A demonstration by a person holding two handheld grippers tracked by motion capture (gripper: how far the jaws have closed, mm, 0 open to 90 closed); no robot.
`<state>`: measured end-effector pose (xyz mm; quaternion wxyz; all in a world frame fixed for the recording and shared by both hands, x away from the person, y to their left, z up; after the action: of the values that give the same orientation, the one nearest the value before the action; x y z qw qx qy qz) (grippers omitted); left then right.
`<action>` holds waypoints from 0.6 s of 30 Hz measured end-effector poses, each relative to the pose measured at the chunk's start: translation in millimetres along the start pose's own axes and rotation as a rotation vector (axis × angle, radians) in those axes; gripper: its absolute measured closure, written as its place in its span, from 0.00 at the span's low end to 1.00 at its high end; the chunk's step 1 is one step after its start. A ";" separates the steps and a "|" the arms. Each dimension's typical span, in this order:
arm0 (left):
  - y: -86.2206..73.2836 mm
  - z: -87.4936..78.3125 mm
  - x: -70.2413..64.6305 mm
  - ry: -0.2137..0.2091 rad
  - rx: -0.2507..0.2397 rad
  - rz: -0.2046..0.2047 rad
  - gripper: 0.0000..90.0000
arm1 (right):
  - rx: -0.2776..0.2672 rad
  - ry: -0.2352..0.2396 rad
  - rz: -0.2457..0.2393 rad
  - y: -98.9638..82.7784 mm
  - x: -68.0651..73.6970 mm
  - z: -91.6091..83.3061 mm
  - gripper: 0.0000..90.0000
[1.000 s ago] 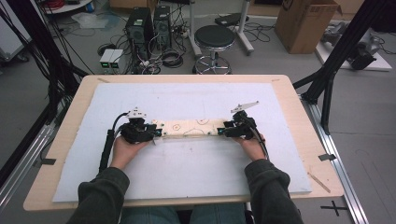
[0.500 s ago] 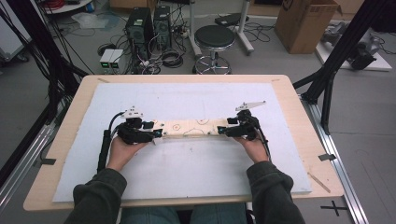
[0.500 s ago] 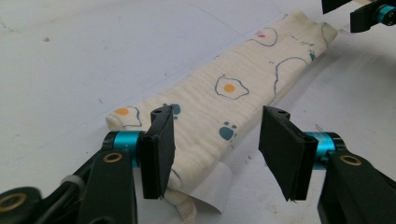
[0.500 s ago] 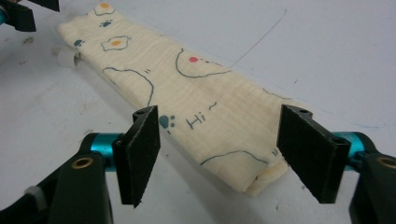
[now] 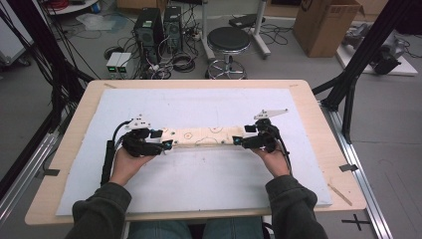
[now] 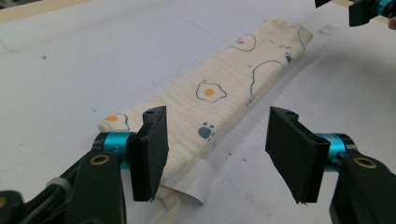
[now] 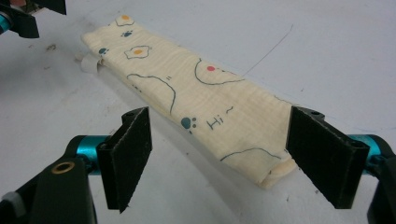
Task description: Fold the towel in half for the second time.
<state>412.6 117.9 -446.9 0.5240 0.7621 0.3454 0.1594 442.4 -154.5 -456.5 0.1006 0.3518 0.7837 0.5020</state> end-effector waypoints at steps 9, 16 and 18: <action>2.3 -8.3 -5.2 0.001 -0.003 0.021 0.42 | -0.012 -0.001 -0.005 1.8 4.1 -7.0 0.23; 2.5 -14.4 -7.1 0.003 0.000 0.033 0.41 | -0.022 0.000 -0.010 3.2 7.5 -12.0 0.21; 2.1 -15.7 -8.5 0.005 0.002 0.040 0.41 | -0.023 0.000 -0.011 3.4 8.7 -13.5 0.21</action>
<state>397.8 122.4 -437.7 0.5189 0.7689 0.3318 0.1713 430.7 -157.6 -445.5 0.1074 0.3465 0.7797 0.5103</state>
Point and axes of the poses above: each handheld gripper's, and its own axes: z roughly forward along the jaws, y roughly out of its top, x roughly to its left, the point moved 10 cm from there along z, roughly forward along the jaws, and after that the axes turned 7 degrees about -x, right-handed, at the moved point
